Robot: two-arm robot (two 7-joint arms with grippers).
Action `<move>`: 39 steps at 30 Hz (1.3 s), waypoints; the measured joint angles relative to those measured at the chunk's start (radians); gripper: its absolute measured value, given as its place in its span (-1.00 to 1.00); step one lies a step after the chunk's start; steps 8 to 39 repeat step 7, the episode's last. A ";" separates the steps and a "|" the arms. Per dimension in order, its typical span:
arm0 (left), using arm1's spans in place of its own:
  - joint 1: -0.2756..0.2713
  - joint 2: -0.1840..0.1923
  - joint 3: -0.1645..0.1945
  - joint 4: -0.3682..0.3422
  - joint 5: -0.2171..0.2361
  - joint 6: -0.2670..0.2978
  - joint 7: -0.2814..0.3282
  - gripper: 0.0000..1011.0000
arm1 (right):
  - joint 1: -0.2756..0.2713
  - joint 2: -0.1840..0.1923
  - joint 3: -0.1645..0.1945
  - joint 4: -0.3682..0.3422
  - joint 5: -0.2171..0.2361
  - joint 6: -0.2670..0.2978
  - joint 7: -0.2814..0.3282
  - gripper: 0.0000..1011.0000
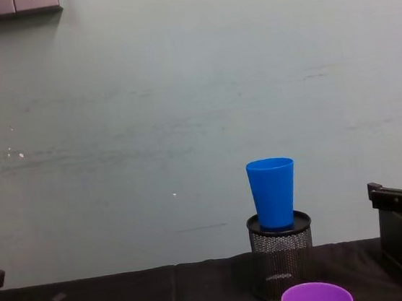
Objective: Pick up one cup with a gripper and tap it against the other cup.
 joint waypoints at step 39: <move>0.000 0.000 0.000 0.000 0.000 0.000 0.000 0.98 | 0.000 0.000 0.000 0.000 0.000 0.000 0.000 0.98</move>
